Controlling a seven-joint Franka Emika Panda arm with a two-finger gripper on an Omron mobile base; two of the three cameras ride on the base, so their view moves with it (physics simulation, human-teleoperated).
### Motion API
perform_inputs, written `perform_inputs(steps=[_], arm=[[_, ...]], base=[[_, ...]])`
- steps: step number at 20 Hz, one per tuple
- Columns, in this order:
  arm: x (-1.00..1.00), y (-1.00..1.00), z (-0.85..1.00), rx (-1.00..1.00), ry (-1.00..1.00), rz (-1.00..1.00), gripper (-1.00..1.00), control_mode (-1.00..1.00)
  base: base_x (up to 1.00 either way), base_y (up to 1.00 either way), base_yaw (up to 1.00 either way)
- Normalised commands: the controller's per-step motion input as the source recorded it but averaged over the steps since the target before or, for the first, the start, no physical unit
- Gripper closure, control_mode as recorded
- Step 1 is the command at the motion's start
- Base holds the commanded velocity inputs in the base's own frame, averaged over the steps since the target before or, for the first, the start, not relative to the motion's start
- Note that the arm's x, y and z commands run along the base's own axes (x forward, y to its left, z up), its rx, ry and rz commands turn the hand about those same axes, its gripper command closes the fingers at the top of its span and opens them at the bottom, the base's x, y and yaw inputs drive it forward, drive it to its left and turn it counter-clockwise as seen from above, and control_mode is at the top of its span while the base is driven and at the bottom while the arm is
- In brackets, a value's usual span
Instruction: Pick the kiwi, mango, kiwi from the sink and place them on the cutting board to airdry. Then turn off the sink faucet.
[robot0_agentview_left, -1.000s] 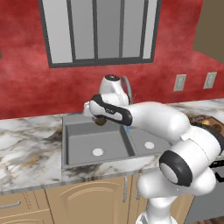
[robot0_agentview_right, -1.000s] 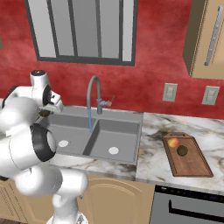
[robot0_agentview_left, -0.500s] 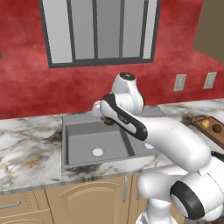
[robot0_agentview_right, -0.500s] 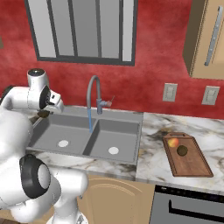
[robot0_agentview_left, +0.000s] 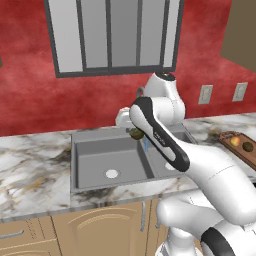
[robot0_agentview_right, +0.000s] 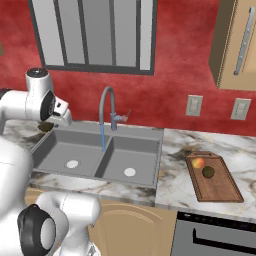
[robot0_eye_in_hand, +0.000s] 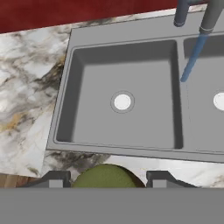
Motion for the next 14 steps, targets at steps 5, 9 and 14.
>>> perform_inputs(steps=[5, 9, 14], arm=[[-0.26, -0.38, 0.15, 0.0, 0.07, 0.0, 1.0, -1.0], [-0.22, -0.38, 0.1, 0.0, 0.04, 0.0, 1.0, -1.0], [-0.31, -0.42, 0.12, 0.0, 0.01, 0.0, 1.0, -1.0]], base=[[0.0, 0.0, 0.0], [0.0, 0.0, 0.0], [0.0, 0.0, 0.0]])
